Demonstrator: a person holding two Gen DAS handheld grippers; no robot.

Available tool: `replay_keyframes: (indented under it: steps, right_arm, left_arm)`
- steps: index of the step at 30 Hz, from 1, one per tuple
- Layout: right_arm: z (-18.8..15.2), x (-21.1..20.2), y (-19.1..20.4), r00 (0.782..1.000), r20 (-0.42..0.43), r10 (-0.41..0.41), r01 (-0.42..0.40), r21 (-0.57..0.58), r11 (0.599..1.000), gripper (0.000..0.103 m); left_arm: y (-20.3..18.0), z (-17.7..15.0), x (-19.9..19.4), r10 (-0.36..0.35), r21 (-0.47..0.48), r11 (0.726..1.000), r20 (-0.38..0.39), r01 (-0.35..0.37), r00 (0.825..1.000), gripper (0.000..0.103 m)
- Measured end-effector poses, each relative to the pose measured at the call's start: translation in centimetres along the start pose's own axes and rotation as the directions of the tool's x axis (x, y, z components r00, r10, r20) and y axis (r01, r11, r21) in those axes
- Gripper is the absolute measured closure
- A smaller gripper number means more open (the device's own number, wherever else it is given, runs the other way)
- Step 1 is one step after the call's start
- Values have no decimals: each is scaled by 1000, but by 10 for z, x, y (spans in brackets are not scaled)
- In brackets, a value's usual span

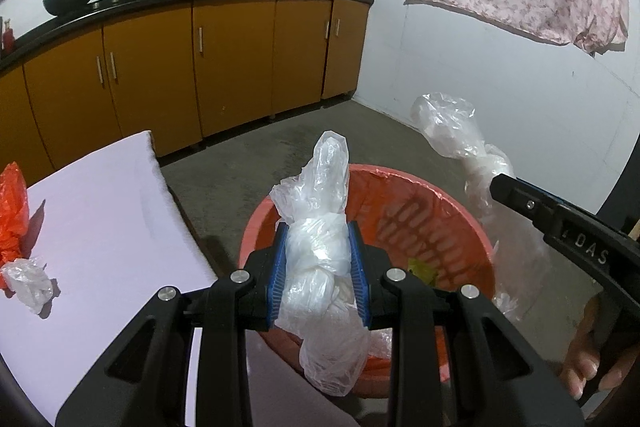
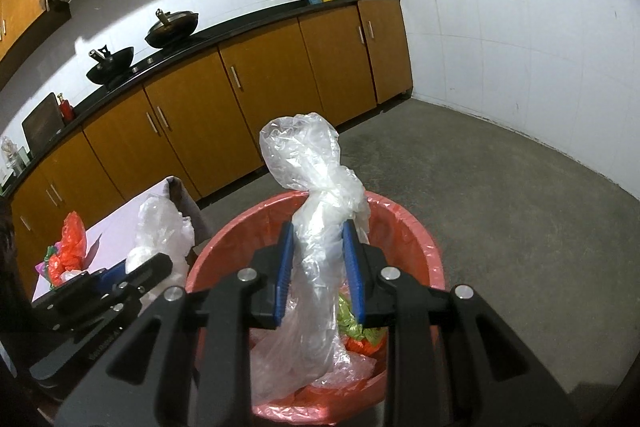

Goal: Collect trash
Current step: 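Carry both clear bags over the wastebasket and open both tools to drop them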

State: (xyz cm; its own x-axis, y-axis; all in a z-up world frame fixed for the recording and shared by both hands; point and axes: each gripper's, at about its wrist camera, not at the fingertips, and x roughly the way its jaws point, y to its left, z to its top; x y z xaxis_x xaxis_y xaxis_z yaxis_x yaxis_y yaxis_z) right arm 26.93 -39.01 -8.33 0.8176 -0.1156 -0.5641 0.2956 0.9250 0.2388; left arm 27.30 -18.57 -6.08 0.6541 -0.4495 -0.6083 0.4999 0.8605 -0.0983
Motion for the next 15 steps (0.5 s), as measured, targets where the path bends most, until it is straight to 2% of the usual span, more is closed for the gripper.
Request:
replay_keyframes:
  steps: [15]
  right_arm:
    - [2, 7, 0, 1000, 1, 1, -1, 12, 1000, 78]
  left_arm:
    - [-12, 2, 12, -11, 25, 1000, -12, 11, 1000, 74]
